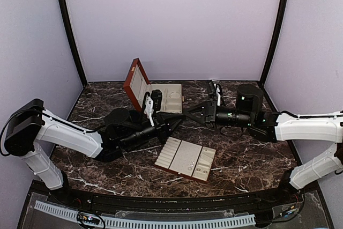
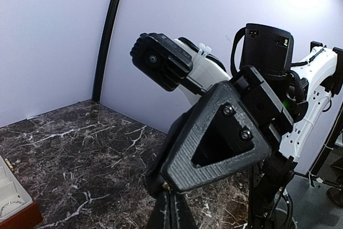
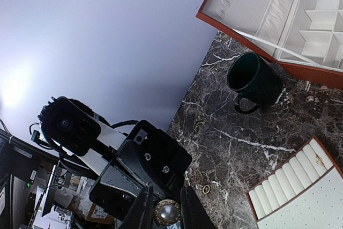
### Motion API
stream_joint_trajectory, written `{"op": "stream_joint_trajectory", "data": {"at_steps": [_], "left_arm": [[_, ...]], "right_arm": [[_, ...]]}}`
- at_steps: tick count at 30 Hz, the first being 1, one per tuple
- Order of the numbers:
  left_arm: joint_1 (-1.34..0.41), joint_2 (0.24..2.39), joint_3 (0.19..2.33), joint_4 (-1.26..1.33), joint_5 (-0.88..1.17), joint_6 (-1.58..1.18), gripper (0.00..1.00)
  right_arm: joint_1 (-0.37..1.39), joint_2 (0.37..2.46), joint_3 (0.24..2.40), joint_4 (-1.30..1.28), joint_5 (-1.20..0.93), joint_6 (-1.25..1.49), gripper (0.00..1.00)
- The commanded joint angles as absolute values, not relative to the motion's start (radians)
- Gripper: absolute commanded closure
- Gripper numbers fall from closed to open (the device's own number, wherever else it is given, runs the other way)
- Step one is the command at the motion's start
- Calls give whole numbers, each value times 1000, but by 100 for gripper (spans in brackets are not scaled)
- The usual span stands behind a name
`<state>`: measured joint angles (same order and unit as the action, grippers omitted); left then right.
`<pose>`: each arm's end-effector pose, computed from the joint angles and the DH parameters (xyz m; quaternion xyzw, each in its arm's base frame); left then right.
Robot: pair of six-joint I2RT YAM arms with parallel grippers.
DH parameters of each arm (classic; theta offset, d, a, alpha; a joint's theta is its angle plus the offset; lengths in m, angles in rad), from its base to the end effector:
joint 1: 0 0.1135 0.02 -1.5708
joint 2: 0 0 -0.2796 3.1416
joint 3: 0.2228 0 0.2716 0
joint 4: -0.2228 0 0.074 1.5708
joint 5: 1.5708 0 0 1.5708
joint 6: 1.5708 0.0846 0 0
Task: Organize the mixed jewelry
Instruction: Pass from the left arm to the right
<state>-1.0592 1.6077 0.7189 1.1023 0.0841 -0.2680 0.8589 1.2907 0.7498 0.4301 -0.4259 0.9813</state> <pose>0.1889 -0.3510 0.2586 0.2719 0.5661 -0.4998 0.5964 0.2027 0.2884 0.2806 -0.0961 0.7356 0.6140 0.2695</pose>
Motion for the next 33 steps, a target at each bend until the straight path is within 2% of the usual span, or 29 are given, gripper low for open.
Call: {"op": "stream_joint_trajectory", "data": {"at_steps": [1,25,33], "left_arm": [[-1066,1568,721,1101,63,-250,100],[-1071,1594,739,1042,112,-251,100],[-1071,1567,716,1013,108,-261,78]], "right_arm": [[854,1291,763,462,-436,980,85],[854,1264,742,459,-392,944,100],[853,1269,745,401,-343,896,100]]}}
